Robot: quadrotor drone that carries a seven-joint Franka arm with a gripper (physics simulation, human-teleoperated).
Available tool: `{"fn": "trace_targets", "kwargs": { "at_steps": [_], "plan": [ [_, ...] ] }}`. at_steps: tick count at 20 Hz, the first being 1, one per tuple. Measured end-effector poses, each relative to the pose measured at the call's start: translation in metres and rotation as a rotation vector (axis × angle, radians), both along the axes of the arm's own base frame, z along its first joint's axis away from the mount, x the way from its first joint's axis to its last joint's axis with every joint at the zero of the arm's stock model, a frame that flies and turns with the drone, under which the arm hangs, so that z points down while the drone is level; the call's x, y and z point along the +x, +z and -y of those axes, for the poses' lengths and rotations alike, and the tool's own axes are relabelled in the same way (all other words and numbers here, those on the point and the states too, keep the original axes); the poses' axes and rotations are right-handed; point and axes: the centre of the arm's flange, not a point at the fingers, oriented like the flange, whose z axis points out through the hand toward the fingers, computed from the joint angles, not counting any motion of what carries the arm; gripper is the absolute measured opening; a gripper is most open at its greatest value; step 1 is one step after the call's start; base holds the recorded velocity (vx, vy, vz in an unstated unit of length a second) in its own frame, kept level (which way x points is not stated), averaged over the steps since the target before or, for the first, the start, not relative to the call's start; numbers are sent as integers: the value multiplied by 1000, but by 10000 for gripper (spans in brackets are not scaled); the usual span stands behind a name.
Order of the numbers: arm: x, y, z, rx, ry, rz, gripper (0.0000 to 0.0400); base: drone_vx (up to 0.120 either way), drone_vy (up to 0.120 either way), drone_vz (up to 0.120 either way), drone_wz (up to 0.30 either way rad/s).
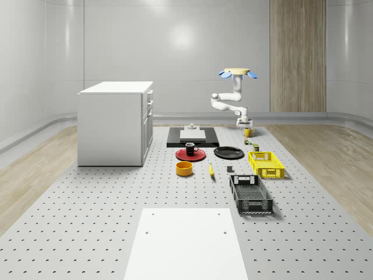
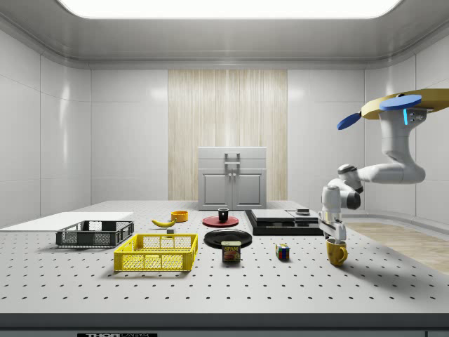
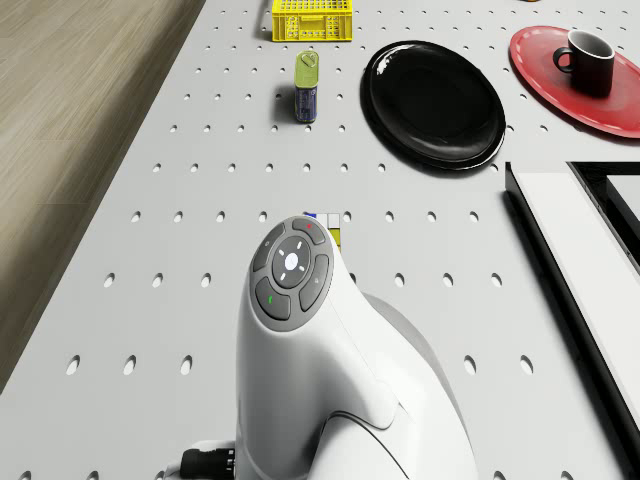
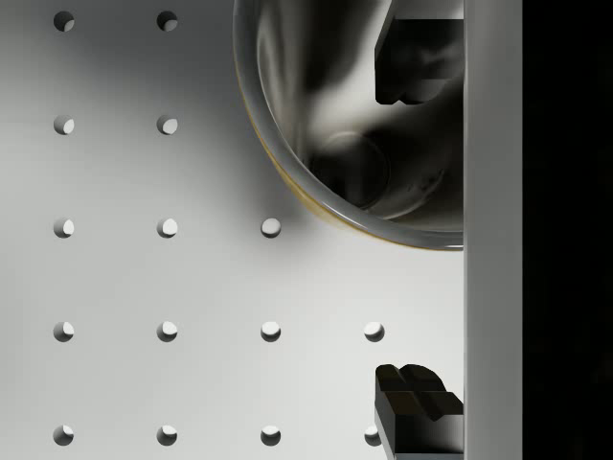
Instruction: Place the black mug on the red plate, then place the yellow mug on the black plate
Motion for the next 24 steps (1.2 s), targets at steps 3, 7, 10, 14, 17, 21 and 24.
{"fn": "trace_targets", "kwargs": {
  "at_steps": [3,7,10,14,17,21,24],
  "plan": [
    [2,2,0,0,0,0,400,0,0,0,0],
    [4,3,0,0,0,0,286,0,0,0,0],
    [5,3,0,0,0,0,193,0,0,0,0],
    [5,3,0,0,0,0,141,0,0,0,0],
    [5,3,0,0,0,0,124,0,0,0,0],
    [6,0,0,0,0,0,115,0,0,0,0],
    [6,-9,0,0,0,0,113,0,0,80,0]
  ]
}}
